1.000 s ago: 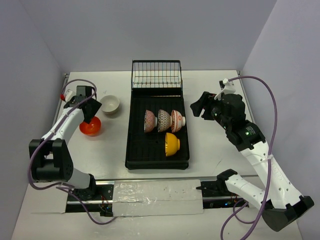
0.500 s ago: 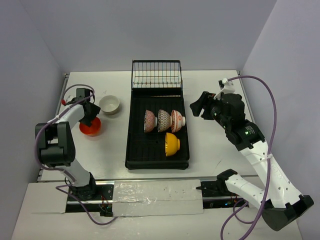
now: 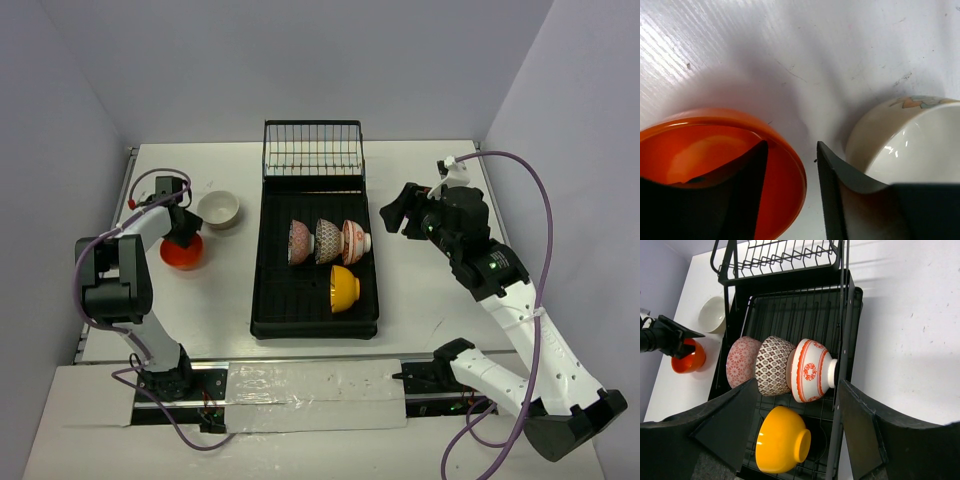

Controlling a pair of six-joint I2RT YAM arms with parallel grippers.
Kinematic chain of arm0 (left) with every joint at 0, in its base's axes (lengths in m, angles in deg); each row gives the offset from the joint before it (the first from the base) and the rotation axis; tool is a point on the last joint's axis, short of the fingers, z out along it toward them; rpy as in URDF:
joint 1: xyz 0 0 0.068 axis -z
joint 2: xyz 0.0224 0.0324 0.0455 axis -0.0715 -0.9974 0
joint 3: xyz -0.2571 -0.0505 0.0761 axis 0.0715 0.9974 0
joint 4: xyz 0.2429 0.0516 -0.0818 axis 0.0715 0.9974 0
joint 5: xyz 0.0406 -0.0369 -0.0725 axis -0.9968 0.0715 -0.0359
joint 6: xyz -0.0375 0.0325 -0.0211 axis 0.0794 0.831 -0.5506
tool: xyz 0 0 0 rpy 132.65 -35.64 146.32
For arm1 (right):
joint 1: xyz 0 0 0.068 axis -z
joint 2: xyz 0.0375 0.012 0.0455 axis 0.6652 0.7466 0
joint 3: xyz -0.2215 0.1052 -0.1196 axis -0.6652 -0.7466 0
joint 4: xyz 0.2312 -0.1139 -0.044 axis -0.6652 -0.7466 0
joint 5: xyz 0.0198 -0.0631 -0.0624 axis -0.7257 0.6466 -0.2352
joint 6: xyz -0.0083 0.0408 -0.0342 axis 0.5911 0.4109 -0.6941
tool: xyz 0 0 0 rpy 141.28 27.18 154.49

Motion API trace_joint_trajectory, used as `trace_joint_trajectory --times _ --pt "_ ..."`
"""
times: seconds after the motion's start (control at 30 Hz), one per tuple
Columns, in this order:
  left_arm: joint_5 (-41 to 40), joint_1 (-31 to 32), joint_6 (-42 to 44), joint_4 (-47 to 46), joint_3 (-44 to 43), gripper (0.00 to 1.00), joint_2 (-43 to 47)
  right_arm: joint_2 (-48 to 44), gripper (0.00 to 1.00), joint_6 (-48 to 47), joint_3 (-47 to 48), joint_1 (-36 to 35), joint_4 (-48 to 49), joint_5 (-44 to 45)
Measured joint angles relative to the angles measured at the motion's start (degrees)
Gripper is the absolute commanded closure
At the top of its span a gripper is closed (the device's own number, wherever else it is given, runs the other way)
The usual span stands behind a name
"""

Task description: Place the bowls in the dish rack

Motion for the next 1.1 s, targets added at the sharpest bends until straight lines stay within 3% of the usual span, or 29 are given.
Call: trace_joint_trajectory --times 0.13,0.2,0.3,0.57,0.67,0.73,1.1 --pt "0.6 0.0 0.3 -0.6 0.0 0.64 0.1 0.0 0.28 0.0 0.0 0.0 0.0 0.0" --pt "0.9 0.0 0.4 -0.9 0.0 0.78 0.2 0.0 0.28 0.0 0.0 0.0 0.0 0.0" --pt "1.1 0.1 1.3 -0.9 -0.2 0.88 1.8 0.0 0.27 0.0 0.0 0.0 0.0 0.1" --pt "2.8 0.0 1.7 -3.2 0.0 0.91 4.9 0.0 0.27 0.0 0.0 0.0 0.0 0.2" --pt "3.2 0.0 1.7 -2.4 0.5 1.0 5.8 0.0 0.28 0.0 0.0 0.0 0.0 0.2" --pt "3.4 0.1 1.7 -1.2 1.3 1.0 7.4 0.0 0.28 0.0 0.0 0.0 0.0 0.2" --pt "3.8 5.6 1.9 2.6 7.7 1.0 33.7 -0.7 0.27 0.0 0.0 0.0 0.0 0.2"
